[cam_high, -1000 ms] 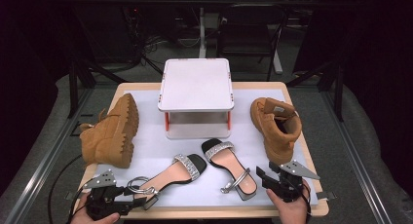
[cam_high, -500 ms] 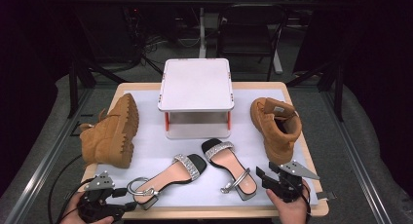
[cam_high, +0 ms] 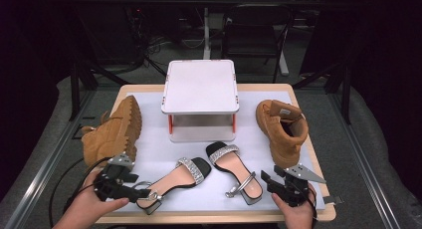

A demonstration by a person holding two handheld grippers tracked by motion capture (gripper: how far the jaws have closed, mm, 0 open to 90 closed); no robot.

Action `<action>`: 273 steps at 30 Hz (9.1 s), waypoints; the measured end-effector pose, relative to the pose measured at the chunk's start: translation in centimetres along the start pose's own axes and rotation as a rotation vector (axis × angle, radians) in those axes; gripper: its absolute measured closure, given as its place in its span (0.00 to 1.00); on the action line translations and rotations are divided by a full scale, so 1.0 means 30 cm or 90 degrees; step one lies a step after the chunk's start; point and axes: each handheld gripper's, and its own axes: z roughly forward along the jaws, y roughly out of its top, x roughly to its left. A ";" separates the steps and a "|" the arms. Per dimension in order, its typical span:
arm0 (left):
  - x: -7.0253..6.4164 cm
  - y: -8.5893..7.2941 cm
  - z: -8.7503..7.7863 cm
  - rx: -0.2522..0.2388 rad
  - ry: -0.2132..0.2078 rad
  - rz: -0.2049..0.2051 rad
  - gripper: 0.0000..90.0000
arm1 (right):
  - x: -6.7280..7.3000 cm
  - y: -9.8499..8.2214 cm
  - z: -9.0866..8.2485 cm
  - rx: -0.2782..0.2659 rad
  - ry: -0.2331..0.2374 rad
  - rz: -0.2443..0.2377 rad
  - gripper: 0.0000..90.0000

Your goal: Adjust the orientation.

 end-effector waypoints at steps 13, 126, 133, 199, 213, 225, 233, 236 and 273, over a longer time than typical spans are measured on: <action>-0.011 0.113 0.157 0.103 0.022 0.009 0.32 | -0.004 0.000 -0.002 0.001 0.002 0.000 0.48; 0.088 0.186 0.288 0.182 0.062 -0.134 0.45 | 0.235 0.282 0.126 0.291 0.023 -0.150 0.33; 0.091 0.190 0.290 0.188 0.059 -0.130 0.45 | 0.257 0.308 0.216 0.421 0.011 -0.166 0.36; 0.068 0.177 0.293 0.130 0.065 -0.177 0.47 | 0.294 0.250 0.323 0.483 -0.024 -0.057 0.47; 0.064 0.127 0.284 0.063 0.055 -0.132 0.43 | 0.302 0.203 0.293 0.403 -0.013 -0.086 0.40; 0.054 0.087 0.286 -0.002 0.066 -0.119 0.43 | 0.293 0.162 0.271 0.319 -0.013 -0.091 0.42; 0.054 0.075 0.290 -0.023 0.067 -0.118 0.42 | 0.292 0.146 0.279 0.310 -0.025 -0.091 0.44; 0.057 0.068 0.298 -0.034 0.060 -0.114 0.40 | 0.285 0.143 0.282 0.309 -0.021 -0.076 0.42; 0.051 0.059 0.300 -0.055 0.072 -0.156 0.46 | 0.283 0.131 0.300 0.335 -0.014 -0.030 0.46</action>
